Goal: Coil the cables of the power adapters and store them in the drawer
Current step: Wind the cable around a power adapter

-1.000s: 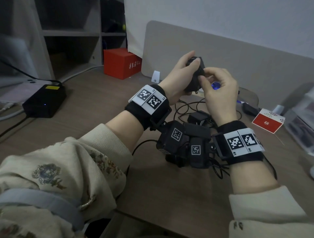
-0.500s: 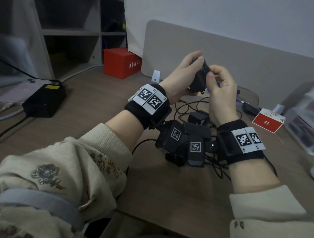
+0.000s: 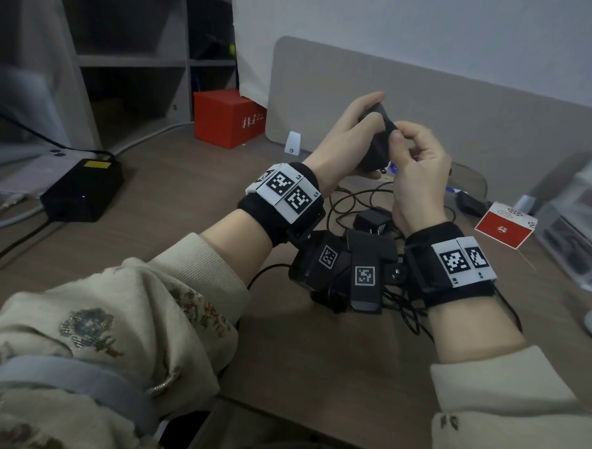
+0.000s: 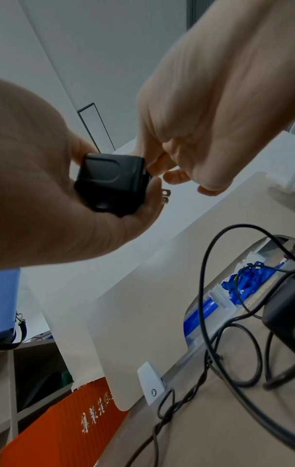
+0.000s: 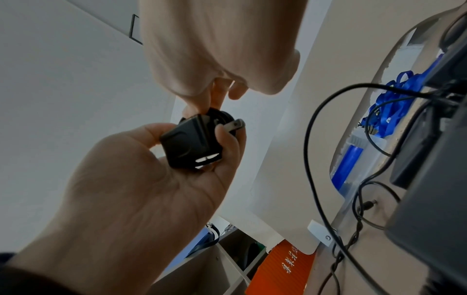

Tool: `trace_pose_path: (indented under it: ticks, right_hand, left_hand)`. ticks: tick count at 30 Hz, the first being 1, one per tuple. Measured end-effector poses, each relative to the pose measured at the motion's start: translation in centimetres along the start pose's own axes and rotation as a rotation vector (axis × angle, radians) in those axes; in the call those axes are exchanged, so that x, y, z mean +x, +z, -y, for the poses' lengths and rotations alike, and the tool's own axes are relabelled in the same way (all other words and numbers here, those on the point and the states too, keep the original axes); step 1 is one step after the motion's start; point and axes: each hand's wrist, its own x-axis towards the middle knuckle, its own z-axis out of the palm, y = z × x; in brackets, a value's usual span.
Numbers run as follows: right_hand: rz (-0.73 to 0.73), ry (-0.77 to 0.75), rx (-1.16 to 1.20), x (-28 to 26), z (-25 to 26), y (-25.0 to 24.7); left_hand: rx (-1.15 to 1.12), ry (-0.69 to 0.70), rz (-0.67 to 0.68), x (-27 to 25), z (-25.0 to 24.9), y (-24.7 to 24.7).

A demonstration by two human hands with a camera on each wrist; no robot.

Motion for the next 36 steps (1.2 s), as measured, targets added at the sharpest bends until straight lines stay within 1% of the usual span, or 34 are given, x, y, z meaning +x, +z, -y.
trace_pose_path:
  ticks: [3, 7, 13, 16, 18, 20, 23, 27, 29, 31, 36]
  right_hand:
    - [0.028, 0.025, 0.051, -0.1, 0.4, -0.2]
    - [0.061, 0.049, 0.089, -0.1, 0.7, -0.3]
    - [0.087, 0.058, 0.108, -0.1, 0.3, 0.0]
    - [0.070, 0.052, 0.087, -0.2, 0.6, 0.1]
    - [0.034, 0.003, 0.007, -0.3, 0.9, 0.2]
    - [-0.042, -0.036, -0.125, -0.3, 0.6, 0.3]
    - [-0.137, -0.017, -0.262, -0.2, 0.6, 0.4]
    - [-0.144, -0.126, -0.444, -0.4, 0.8, 0.1]
    - [-0.146, -0.154, -0.534, -0.6, 0.9, 0.0]
    - [-0.135, -0.168, -0.569, -0.6, 0.9, 0.0]
    - [-0.131, -0.189, -0.567, -0.6, 0.7, -0.1]
  left_hand:
    - [-0.071, -0.002, -0.023, 0.2, 0.2, 0.2]
    - [-0.176, -0.045, -0.030, 0.5, 0.4, 0.3]
    - [-0.221, -0.058, 0.016, 0.8, 0.5, 0.1]
    - [-0.272, -0.062, -0.015, 1.0, 0.5, -0.2]
    - [-0.309, -0.060, -0.045, 1.1, 0.5, -0.4]
    - [-0.344, -0.050, -0.074, 1.2, 0.5, -0.6]
    - [-0.369, -0.028, -0.100, 1.2, 0.5, -0.7]
    - [-0.393, -0.001, -0.087, 1.1, 0.6, -0.5]
    - [-0.421, 0.002, -0.072, 1.0, 0.5, -0.5]
    - [-0.445, 0.004, -0.057, 1.0, 0.5, -0.5]
    - [-0.503, -0.013, -0.013, 0.8, 0.4, -0.7]
